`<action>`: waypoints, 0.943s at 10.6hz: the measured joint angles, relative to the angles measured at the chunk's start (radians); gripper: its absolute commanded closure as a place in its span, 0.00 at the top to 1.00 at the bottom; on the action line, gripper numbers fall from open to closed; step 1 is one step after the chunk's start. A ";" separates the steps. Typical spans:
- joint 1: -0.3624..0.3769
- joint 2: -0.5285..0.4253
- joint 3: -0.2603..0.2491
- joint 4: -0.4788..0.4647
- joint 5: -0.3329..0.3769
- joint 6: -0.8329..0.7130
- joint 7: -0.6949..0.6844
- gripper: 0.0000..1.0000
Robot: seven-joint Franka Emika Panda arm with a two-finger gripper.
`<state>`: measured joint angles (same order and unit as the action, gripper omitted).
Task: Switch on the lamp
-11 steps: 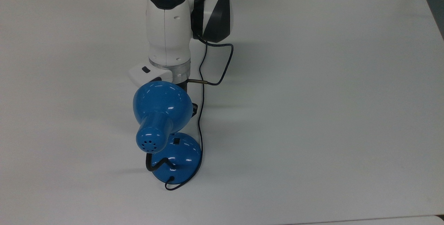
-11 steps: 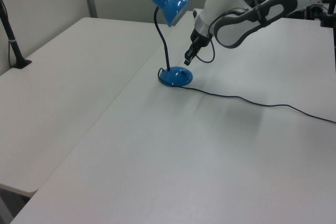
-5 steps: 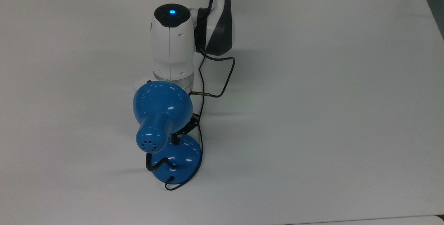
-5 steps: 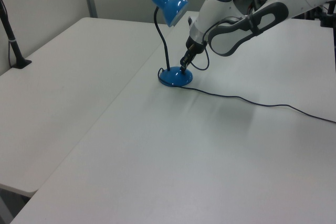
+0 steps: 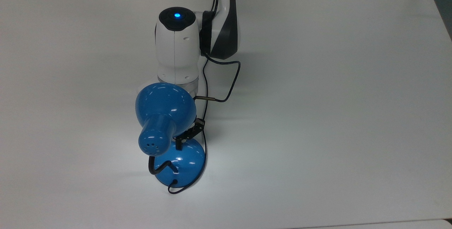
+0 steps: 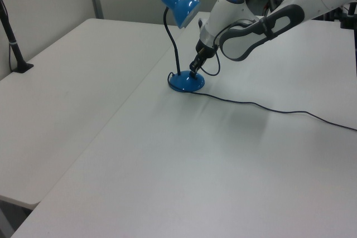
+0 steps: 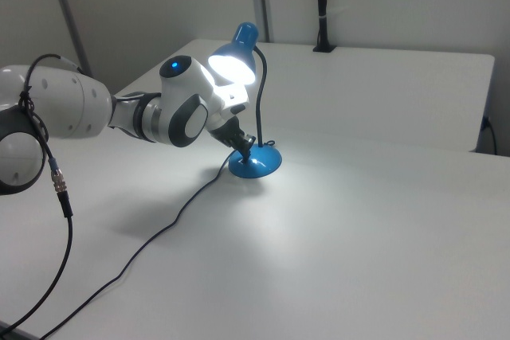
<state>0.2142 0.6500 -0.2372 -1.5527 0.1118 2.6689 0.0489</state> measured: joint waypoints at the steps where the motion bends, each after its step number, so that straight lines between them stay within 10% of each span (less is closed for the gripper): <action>1: 0.000 0.004 0.000 0.004 0.000 0.000 0.000 0.00; 7: 0.003 -0.016 0.000 0.012 0.000 0.000 0.016 0.00; 10: 0.002 -0.193 -0.001 -0.076 0.000 -0.234 0.018 0.14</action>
<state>0.2163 0.4572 -0.2384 -1.6288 0.1118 2.4352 0.0666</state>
